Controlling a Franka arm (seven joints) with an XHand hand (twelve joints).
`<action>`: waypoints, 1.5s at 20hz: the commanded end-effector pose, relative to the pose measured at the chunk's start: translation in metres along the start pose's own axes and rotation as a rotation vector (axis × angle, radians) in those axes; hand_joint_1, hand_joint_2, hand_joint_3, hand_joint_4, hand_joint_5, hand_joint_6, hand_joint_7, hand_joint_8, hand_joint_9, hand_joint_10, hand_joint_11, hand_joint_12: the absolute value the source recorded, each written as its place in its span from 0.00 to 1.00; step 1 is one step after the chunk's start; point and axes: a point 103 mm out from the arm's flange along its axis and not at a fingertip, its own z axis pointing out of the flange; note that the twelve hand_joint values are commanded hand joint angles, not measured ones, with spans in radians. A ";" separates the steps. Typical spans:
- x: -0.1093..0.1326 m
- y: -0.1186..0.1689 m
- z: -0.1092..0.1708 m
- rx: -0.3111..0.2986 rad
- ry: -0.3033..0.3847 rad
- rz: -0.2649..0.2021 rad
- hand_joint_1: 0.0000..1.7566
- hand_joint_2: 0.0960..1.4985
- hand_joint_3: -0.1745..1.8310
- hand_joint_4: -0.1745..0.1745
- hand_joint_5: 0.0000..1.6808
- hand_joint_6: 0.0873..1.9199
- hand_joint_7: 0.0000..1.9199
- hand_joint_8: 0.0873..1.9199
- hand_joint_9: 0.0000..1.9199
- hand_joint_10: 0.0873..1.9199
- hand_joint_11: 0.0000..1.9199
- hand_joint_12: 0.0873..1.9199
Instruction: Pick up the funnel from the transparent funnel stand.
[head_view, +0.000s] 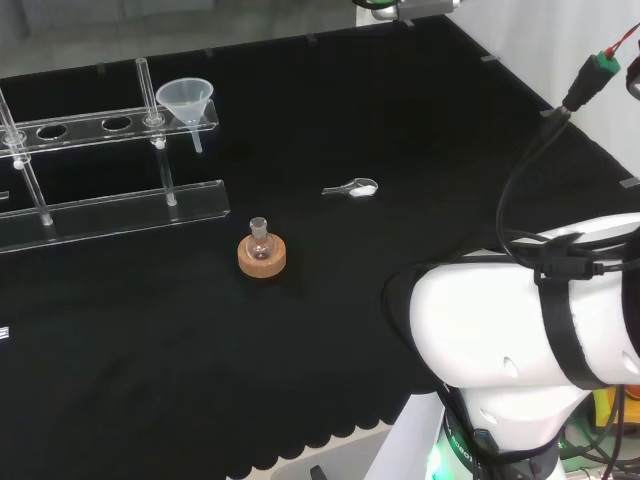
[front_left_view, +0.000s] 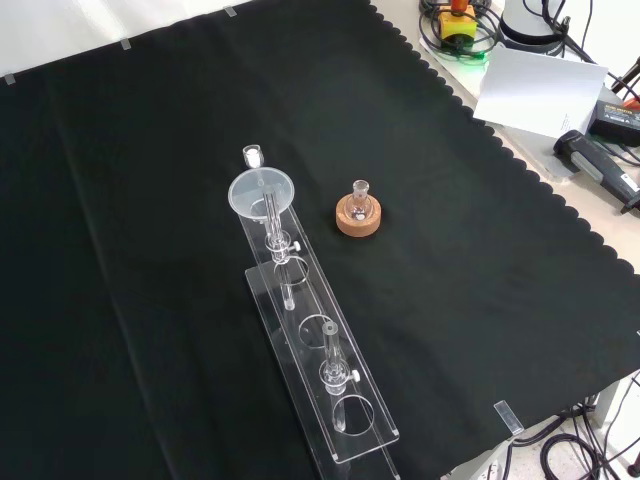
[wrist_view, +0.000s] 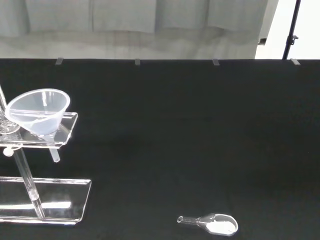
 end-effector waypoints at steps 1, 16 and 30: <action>0.022 0.017 0.017 0.083 -0.020 -0.045 0.17 0.41 0.09 0.59 0.00 0.00 0.00 0.00 0.00 0.00 0.00 0.03; 0.094 0.093 0.057 0.139 -0.039 -0.130 0.18 0.40 0.08 0.53 0.00 0.00 0.00 0.00 0.00 0.00 0.00 0.00; 0.107 0.162 0.076 0.257 -0.112 -0.207 0.20 0.42 0.09 0.45 0.00 0.00 0.02 0.00 0.00 0.00 0.00 0.12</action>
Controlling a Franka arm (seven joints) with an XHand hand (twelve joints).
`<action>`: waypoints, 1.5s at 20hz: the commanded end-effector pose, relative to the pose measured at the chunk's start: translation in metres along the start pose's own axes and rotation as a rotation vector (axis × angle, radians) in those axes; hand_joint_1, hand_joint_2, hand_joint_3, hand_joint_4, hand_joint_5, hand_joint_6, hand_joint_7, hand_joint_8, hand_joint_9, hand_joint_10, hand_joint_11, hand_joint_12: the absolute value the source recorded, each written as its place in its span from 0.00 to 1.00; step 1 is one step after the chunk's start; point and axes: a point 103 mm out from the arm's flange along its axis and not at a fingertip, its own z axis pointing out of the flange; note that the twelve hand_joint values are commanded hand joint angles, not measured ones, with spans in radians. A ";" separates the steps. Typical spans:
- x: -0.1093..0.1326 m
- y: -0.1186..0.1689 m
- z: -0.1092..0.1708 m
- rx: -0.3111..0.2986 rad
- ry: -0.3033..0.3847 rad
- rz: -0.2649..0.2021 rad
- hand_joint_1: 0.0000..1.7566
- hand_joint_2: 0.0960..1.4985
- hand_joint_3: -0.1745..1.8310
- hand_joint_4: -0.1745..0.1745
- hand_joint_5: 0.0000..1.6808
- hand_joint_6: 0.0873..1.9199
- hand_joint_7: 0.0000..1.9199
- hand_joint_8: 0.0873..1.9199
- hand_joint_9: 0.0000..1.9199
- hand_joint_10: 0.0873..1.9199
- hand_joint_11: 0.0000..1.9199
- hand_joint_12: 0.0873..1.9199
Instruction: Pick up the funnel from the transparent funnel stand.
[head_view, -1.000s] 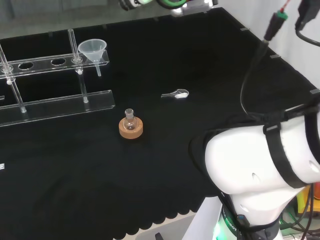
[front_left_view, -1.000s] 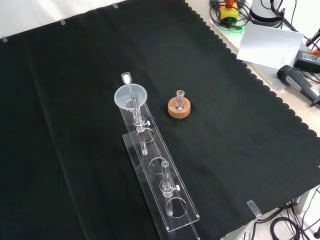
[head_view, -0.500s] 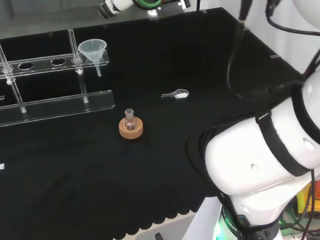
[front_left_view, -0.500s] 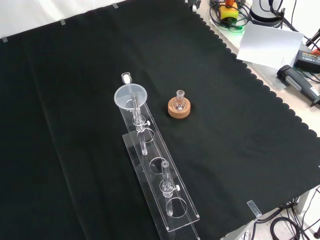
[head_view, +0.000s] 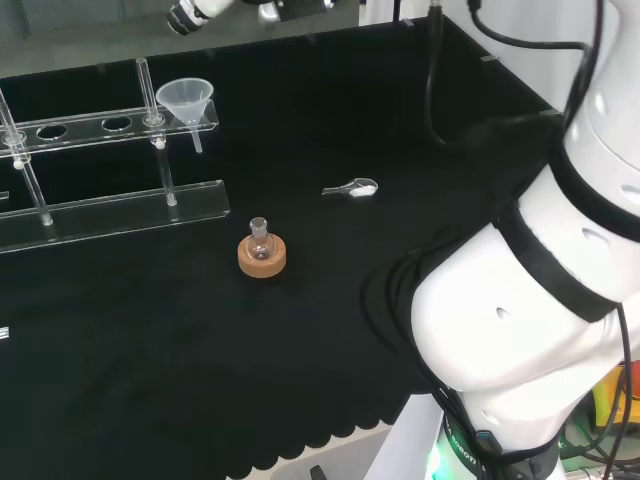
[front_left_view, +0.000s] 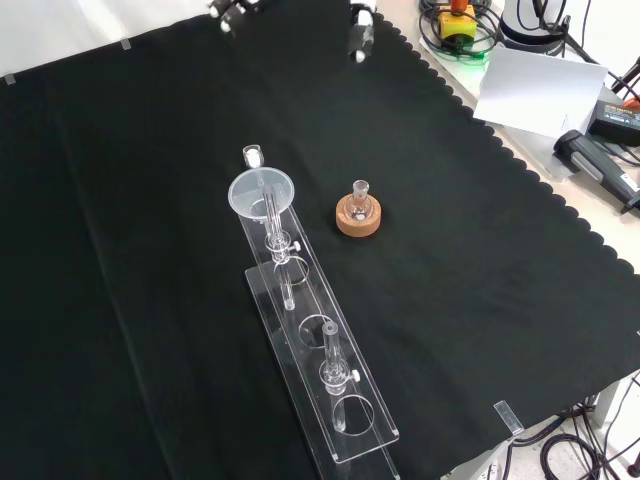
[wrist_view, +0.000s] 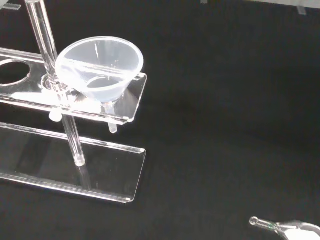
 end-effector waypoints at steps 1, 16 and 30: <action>0.001 0.034 0.001 0.064 -0.051 -0.040 0.20 0.42 0.09 0.44 0.00 0.00 0.04 0.00 0.01 0.00 0.00 0.16; -0.015 0.074 0.030 0.140 -0.072 -0.064 0.22 0.42 0.09 0.40 0.00 0.00 0.04 0.10 0.00 0.18 0.00 0.41; -0.002 0.087 0.057 0.191 -0.079 -0.102 0.22 0.42 0.09 0.38 0.00 0.00 0.05 0.17 0.00 0.25 0.00 0.45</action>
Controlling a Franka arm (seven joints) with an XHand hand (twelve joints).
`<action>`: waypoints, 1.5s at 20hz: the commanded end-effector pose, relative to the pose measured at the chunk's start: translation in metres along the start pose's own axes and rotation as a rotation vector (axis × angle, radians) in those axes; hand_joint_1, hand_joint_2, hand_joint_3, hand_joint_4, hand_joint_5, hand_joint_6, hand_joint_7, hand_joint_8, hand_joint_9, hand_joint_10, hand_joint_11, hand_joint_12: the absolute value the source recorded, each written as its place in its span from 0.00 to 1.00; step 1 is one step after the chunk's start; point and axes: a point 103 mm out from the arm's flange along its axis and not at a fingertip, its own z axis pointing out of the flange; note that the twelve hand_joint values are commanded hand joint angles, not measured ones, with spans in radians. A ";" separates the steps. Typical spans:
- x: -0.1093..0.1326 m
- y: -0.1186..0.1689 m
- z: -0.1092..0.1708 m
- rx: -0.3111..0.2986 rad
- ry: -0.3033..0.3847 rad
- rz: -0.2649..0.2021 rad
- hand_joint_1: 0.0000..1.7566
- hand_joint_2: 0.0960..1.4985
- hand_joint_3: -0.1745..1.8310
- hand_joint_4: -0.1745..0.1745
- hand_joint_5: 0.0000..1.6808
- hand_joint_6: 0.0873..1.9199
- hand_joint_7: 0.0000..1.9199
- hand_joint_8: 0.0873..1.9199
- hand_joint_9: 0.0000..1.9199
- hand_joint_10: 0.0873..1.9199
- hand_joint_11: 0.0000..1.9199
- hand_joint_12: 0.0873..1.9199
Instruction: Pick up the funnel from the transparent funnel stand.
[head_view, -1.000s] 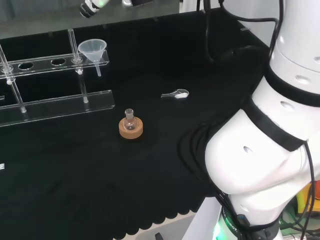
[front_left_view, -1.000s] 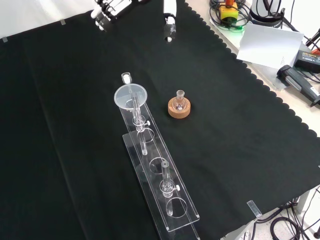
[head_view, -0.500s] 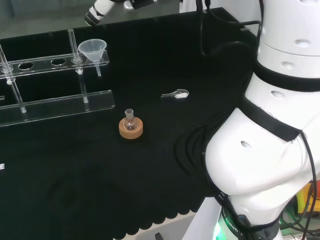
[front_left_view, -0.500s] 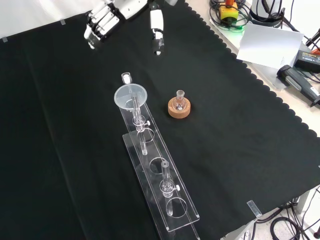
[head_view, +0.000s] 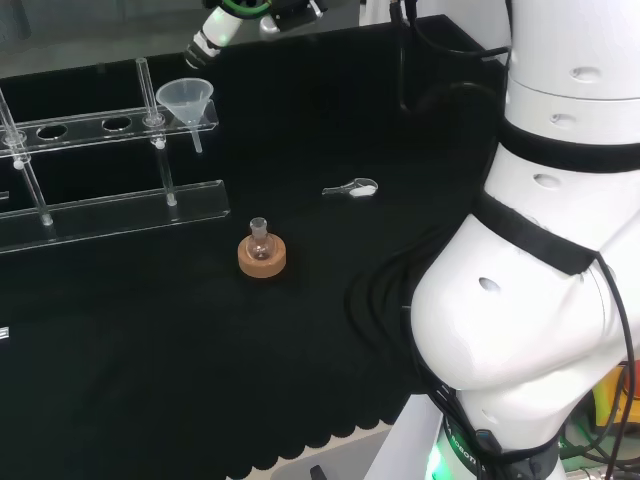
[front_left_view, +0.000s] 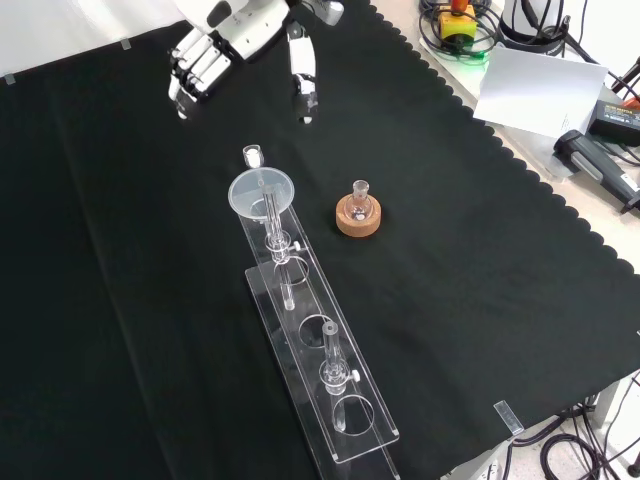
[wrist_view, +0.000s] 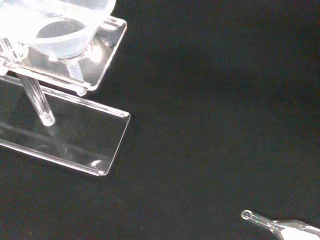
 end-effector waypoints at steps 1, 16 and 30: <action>0.017 0.005 0.005 0.019 -0.005 -0.012 0.21 0.42 0.09 0.38 0.00 0.00 0.04 0.17 0.00 0.26 0.00 0.45; 0.062 0.010 0.026 0.044 0.105 0.048 0.20 0.40 0.08 0.34 0.00 0.00 0.01 0.21 0.00 0.22 0.00 0.44; 0.085 0.017 0.048 0.099 0.084 0.050 0.20 0.40 0.08 0.32 0.00 0.00 0.00 0.22 0.00 0.22 0.00 0.44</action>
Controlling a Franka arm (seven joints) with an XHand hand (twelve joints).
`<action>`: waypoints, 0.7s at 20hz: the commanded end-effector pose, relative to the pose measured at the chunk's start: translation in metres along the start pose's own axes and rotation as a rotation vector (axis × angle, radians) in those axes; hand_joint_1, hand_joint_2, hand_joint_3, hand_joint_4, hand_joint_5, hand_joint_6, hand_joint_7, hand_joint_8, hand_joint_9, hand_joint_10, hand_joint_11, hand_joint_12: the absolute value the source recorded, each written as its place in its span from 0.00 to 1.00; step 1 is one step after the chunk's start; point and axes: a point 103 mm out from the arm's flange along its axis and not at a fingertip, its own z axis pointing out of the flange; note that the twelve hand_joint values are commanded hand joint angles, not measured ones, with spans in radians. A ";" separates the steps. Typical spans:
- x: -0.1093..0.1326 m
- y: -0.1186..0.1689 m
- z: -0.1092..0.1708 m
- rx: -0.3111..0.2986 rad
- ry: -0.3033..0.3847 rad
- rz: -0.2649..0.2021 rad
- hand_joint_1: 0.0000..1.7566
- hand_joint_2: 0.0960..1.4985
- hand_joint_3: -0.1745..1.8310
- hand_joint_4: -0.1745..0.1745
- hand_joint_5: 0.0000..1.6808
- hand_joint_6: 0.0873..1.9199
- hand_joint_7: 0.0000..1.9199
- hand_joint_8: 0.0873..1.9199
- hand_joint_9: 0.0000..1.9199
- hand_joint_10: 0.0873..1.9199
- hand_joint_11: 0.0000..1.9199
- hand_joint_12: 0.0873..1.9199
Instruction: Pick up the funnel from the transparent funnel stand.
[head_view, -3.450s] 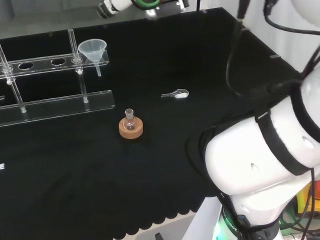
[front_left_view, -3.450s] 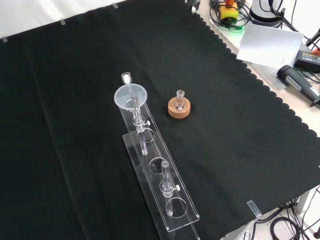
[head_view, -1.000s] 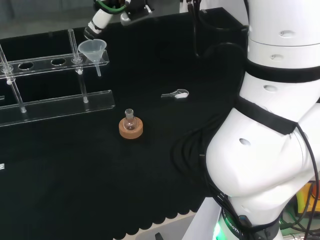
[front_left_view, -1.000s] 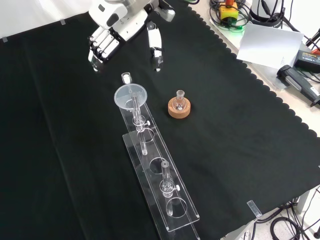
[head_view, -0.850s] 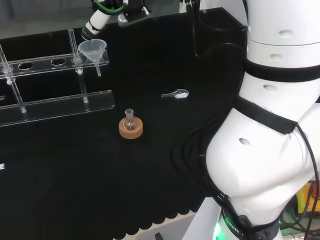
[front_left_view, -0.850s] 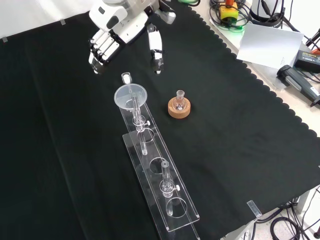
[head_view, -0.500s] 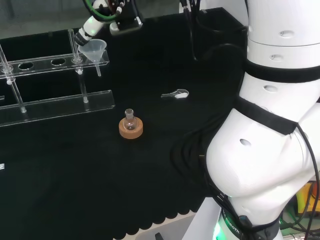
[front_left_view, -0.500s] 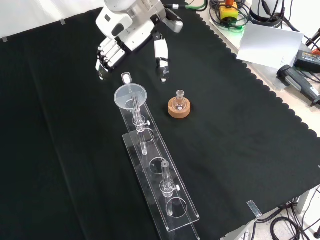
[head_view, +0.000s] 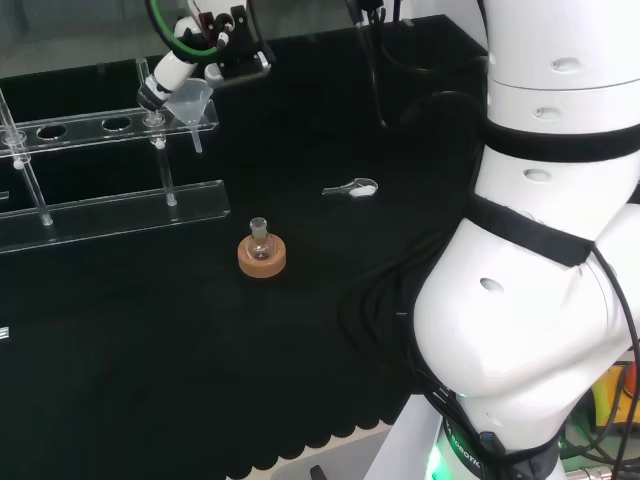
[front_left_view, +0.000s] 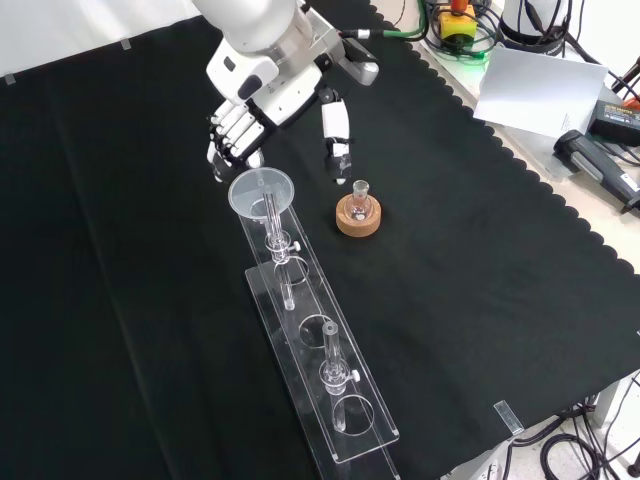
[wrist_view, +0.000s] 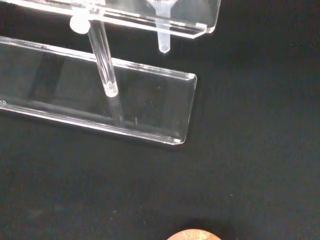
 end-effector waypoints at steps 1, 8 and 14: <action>0.004 0.006 0.007 0.019 -0.010 0.005 0.20 0.41 0.08 0.32 0.00 0.00 0.00 0.22 0.00 0.22 0.00 0.44; -0.001 0.017 0.013 0.039 -0.017 0.013 0.20 0.41 0.09 0.31 0.00 0.00 0.00 0.22 0.00 0.22 0.00 0.44; -0.006 0.026 0.015 0.050 -0.021 0.018 0.21 0.41 0.09 0.31 0.00 0.00 0.00 0.22 0.00 0.23 0.00 0.44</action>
